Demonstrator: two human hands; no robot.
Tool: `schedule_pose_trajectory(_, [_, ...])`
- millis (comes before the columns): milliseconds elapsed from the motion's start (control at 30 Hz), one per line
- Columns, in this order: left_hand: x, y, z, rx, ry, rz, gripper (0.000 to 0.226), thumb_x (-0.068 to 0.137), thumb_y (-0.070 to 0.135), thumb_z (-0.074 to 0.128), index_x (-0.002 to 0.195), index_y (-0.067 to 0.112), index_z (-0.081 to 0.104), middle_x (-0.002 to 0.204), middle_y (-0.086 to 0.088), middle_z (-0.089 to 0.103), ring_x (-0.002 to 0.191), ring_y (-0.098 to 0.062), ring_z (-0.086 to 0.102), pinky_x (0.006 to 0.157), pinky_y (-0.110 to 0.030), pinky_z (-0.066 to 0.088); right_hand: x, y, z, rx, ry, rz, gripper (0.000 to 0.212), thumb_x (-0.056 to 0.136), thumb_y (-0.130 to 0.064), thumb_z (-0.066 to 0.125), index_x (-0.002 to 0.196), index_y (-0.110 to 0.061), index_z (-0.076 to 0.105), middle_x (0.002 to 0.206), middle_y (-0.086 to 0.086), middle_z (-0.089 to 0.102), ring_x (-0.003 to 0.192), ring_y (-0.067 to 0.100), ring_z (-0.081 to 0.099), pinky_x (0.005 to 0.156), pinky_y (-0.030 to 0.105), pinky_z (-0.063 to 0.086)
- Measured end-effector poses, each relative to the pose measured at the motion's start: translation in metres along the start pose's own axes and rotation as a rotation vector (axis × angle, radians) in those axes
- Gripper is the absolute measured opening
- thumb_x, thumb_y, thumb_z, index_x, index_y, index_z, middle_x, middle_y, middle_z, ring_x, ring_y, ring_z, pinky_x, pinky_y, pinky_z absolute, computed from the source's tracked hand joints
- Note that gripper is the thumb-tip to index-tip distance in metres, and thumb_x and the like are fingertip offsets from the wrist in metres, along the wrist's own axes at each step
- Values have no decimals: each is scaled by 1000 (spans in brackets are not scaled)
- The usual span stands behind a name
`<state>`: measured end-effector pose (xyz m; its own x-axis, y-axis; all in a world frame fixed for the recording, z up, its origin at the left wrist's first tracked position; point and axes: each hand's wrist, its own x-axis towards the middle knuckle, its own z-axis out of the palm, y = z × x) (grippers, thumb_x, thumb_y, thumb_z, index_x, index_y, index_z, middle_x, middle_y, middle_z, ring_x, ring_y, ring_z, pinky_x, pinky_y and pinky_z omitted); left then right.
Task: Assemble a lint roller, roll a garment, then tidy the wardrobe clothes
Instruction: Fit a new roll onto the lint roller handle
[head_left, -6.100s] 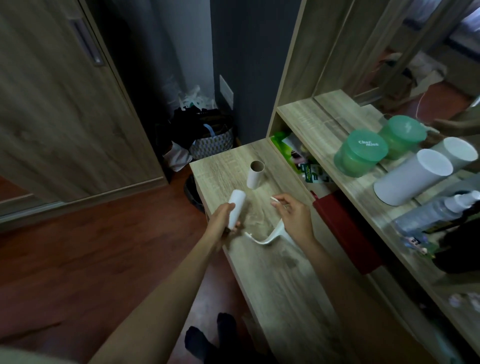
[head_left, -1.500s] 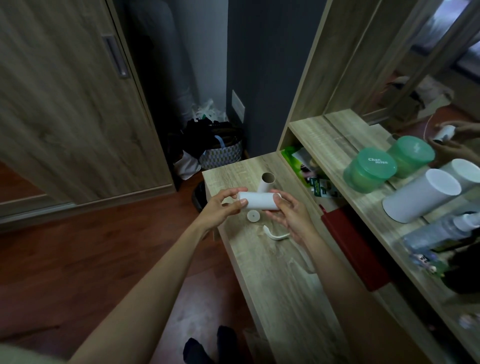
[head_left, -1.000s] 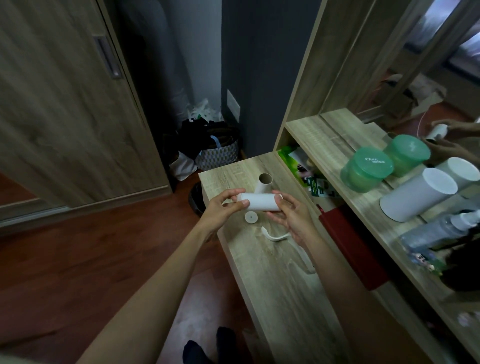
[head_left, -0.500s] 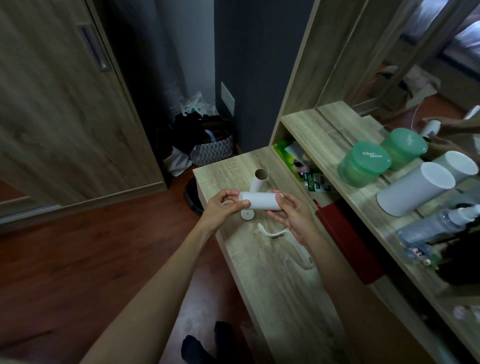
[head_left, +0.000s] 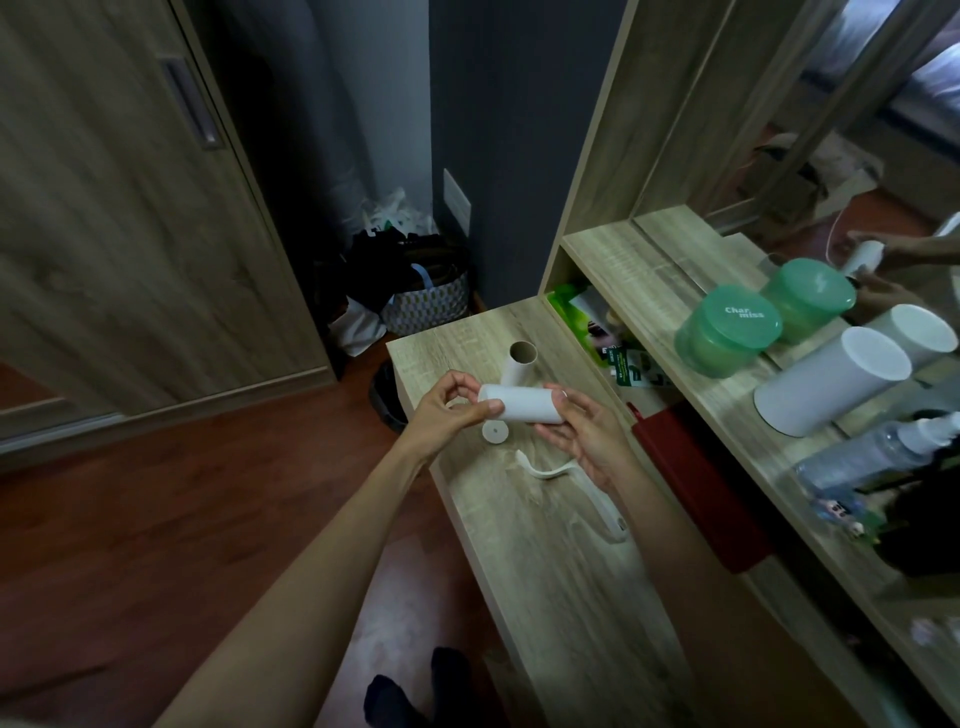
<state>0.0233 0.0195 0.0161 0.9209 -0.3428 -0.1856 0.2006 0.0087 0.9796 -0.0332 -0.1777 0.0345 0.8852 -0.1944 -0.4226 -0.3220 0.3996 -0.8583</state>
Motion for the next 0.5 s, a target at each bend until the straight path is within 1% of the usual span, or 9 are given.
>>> schedule_pose_trajectory(33, [0,-1,0,-8,8,-9,32,68,28,85,88,19,61,87,6,58,77,0,60,70,-18,55,0,0,0,0,2,0,33,92,-14,59,122,-1,57,125,20,56,109,32,63,71,25,58])
schedule_pose_trajectory(67, [1,-1,1,-29,15,-17,30,69,26,84,88,19,62,88,5,59,78,-2,61,71,-18,55,-1,0,0,2,6,-5,33,91,-15,59,121,-1,58,126,20,56,109,32,63,72,25,58])
schedule_pose_trajectory(167, [1,-6,3,-140,42,-77,20,82,12,77,96,17,64,97,-2,60,85,-10,64,78,-22,58,-3,-5,2,-28,44,-74,25,89,-14,63,114,-9,62,120,14,60,107,26,63,72,26,58])
schedule_pose_trajectory(233, [-1,-10,4,-248,29,-161,22,89,11,69,111,14,64,108,-9,64,89,-15,69,83,-25,59,-5,-9,6,-153,57,-170,24,88,-13,65,112,-16,63,112,5,63,102,18,64,73,25,58])
schedule_pose_trajectory(333, [-6,-18,6,-370,10,-270,32,98,14,58,129,6,59,124,-16,61,97,-22,70,83,-25,60,-7,-14,10,-424,24,-327,32,87,-12,67,119,-14,63,109,-9,63,104,12,63,78,25,57])
schedule_pose_trajectory(367, [-7,-21,6,-401,19,-301,33,100,14,54,131,4,58,126,-18,60,97,-23,70,82,-25,60,-6,-14,11,-511,19,-370,34,87,-12,67,120,-15,63,110,-10,63,105,10,62,82,23,55])
schedule_pose_trajectory(400, [-9,-24,7,-436,25,-331,33,101,13,51,133,3,57,127,-19,59,95,-23,70,83,-27,60,-7,-15,13,-593,17,-405,34,86,-12,67,119,-17,63,112,-10,63,105,8,61,84,17,53])
schedule_pose_trajectory(467, [-10,-31,6,-524,30,-391,35,102,10,48,135,0,54,129,-21,59,94,-23,72,85,-31,59,-7,-15,15,-698,17,-445,35,85,-13,68,120,-20,64,115,-8,62,106,6,58,82,6,46])
schedule_pose_trajectory(500, [-10,-35,5,-563,33,-415,36,102,8,47,136,0,53,130,-22,59,95,-23,72,85,-31,59,-6,-14,14,-713,19,-449,36,85,-13,68,120,-20,64,116,-7,62,107,5,57,82,5,46])
